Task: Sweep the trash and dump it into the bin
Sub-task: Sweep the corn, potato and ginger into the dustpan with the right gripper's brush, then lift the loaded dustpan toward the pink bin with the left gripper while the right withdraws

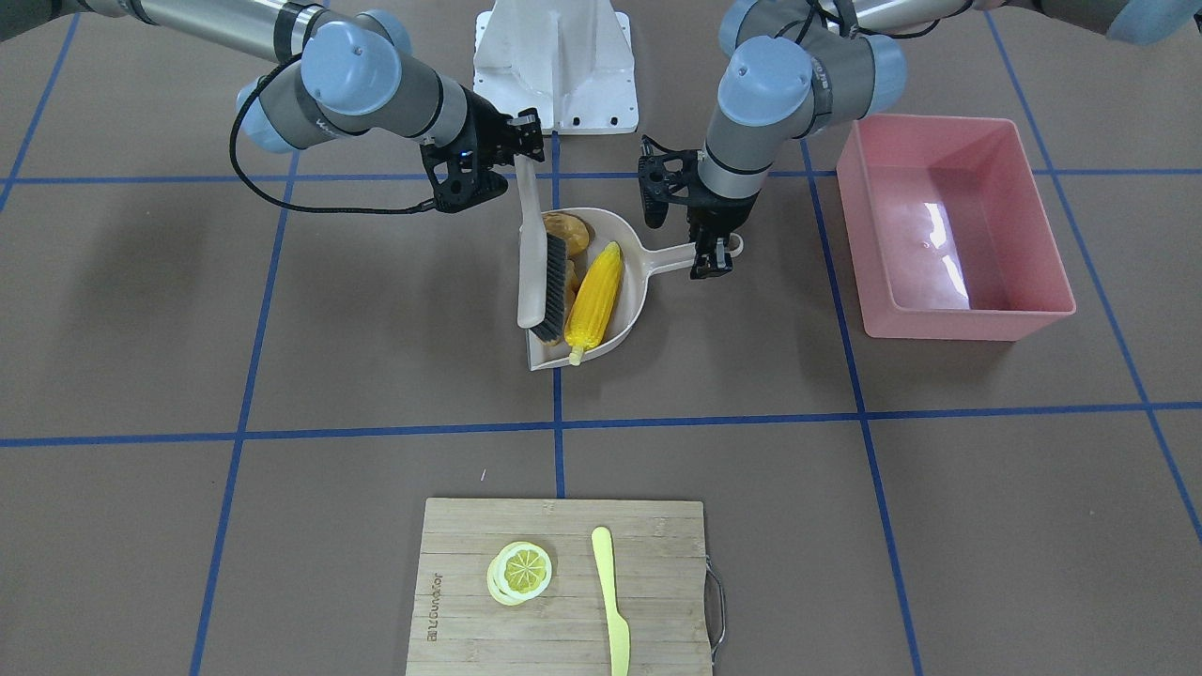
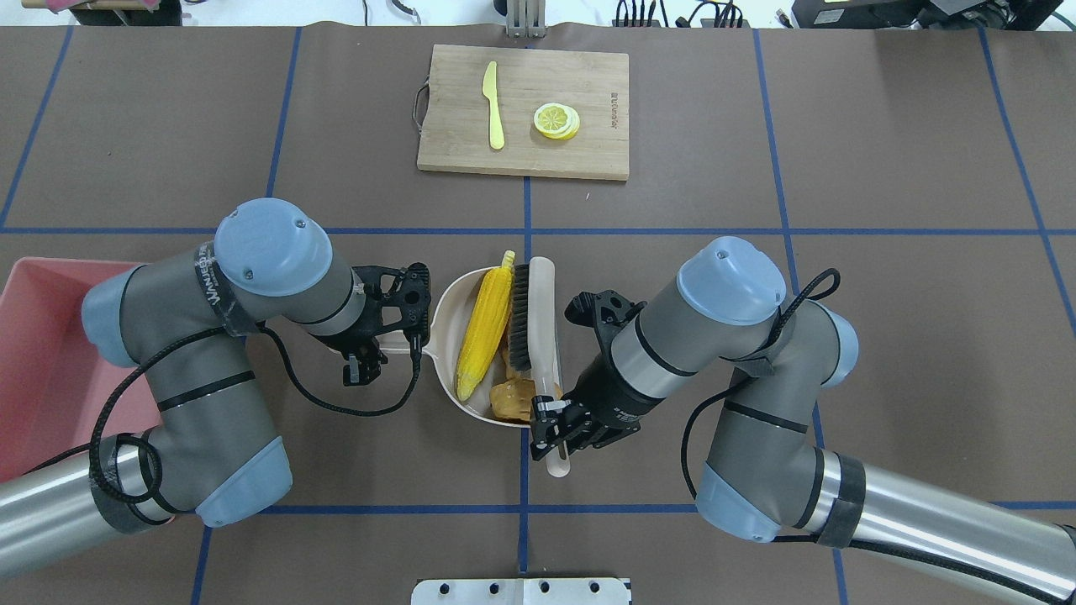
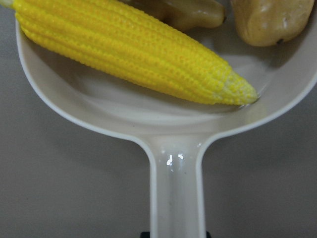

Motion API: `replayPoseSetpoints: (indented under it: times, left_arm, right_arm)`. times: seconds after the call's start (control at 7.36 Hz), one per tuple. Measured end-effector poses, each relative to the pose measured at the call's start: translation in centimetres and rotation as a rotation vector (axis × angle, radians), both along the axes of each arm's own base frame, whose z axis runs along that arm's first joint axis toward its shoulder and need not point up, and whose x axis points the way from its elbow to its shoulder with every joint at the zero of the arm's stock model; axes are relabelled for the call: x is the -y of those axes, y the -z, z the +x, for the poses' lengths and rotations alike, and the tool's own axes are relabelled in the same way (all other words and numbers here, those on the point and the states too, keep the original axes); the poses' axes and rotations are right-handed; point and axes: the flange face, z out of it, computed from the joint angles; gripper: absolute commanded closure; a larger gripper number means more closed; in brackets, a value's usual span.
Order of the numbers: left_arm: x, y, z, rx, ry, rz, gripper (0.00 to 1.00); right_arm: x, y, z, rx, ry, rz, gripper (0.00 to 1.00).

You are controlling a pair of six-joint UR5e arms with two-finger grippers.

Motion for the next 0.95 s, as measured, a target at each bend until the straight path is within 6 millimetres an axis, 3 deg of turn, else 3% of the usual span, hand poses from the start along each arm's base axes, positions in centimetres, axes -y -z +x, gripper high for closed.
replayPoseSetpoints:
  times: [0.27, 0.68, 0.95]
  left_arm:
    - [0.0, -0.2, 0.1, -0.039, 0.008, -0.003, 1.00]
    - [-0.2, 0.0, -0.1, -0.138, 0.038, 0.007, 1.00]
    - [-0.3, 0.3, -0.6, -0.207, 0.068, 0.001, 1.00]
  right_arm:
    - [1.9, 0.9, 4.6, -0.025, -0.048, -0.022, 1.00]
    - [7.8, 1.1, 12.9, -0.055, -0.131, -0.089, 1.00]
    - [10.8, -1.4, 17.2, -0.069, -0.186, -0.057, 1.00]
